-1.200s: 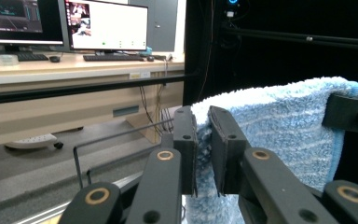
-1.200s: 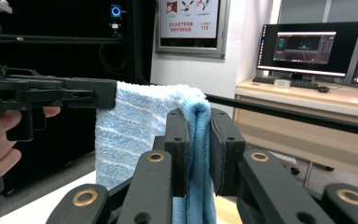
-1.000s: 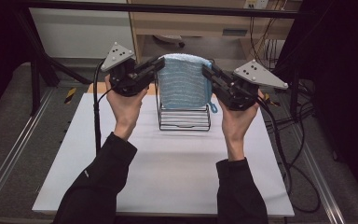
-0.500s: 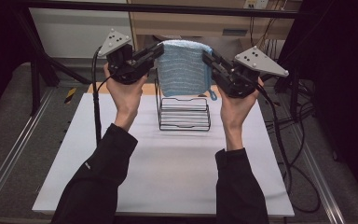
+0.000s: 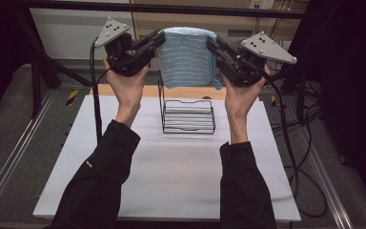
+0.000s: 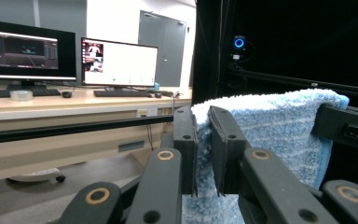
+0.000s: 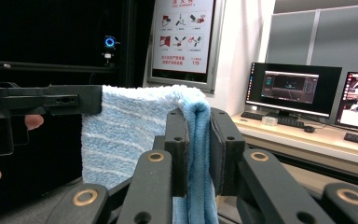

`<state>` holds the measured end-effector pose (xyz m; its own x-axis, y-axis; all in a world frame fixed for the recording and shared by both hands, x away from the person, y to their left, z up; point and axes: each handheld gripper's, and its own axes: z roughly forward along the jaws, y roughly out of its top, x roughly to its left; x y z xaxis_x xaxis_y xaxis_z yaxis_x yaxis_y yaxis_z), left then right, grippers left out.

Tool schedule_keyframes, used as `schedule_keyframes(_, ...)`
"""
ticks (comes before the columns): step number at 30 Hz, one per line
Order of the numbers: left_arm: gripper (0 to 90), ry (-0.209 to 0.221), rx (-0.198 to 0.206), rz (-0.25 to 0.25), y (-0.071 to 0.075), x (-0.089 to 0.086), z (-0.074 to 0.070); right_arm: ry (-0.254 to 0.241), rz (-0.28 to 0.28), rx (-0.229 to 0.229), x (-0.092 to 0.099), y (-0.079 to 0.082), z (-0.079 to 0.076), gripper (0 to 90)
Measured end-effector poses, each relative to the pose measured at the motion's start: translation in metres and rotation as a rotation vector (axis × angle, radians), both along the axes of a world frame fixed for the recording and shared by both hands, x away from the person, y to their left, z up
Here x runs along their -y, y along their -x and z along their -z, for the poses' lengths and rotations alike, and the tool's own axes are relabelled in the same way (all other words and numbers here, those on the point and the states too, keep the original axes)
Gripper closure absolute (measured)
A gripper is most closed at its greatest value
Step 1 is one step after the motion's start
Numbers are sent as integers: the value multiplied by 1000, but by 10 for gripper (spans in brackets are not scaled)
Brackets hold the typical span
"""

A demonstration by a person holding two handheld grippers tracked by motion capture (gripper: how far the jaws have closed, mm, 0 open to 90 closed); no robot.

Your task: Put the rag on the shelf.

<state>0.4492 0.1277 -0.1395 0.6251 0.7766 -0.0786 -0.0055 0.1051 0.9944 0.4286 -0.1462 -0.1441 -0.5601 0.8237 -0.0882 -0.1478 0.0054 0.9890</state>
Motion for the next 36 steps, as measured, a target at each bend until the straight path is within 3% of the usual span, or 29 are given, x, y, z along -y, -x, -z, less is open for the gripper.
schedule_keyframes(18, 811, 5, 36, -45, -21, 2, -6, 36, 15, 45, -4, -25, -13, 796)
schedule_keyframes(36, 809, -55, -30, -64, -59, 3, 19, 49, 32, -48, -7, -60, 14, 794)
